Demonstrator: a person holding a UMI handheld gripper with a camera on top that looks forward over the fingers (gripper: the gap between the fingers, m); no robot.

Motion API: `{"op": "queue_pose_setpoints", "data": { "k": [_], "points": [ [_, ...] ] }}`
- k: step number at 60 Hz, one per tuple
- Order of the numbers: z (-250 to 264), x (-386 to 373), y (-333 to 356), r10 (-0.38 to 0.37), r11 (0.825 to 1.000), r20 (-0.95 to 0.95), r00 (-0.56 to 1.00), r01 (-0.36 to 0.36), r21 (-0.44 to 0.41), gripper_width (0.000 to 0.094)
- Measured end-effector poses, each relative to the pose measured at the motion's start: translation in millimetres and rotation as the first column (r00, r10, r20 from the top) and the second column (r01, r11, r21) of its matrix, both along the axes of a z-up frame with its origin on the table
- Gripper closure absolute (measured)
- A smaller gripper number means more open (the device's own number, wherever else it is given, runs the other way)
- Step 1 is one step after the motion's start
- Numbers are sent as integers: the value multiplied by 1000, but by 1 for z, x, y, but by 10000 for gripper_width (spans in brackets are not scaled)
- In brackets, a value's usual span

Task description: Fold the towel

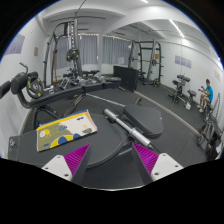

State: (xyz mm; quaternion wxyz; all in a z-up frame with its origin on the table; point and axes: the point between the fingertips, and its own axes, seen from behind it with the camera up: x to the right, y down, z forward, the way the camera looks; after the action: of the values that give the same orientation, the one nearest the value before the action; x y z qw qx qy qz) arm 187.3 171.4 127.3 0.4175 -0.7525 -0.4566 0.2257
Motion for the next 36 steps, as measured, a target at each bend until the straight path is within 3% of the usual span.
{"op": "queue_pose_setpoints", "data": {
  "k": [16,36],
  "points": [
    [10,-30,-58,112,993,-21,994,-111,24,79],
    [11,-56,-199,308,951,-24,951,-308,19,82]
  ]
}}
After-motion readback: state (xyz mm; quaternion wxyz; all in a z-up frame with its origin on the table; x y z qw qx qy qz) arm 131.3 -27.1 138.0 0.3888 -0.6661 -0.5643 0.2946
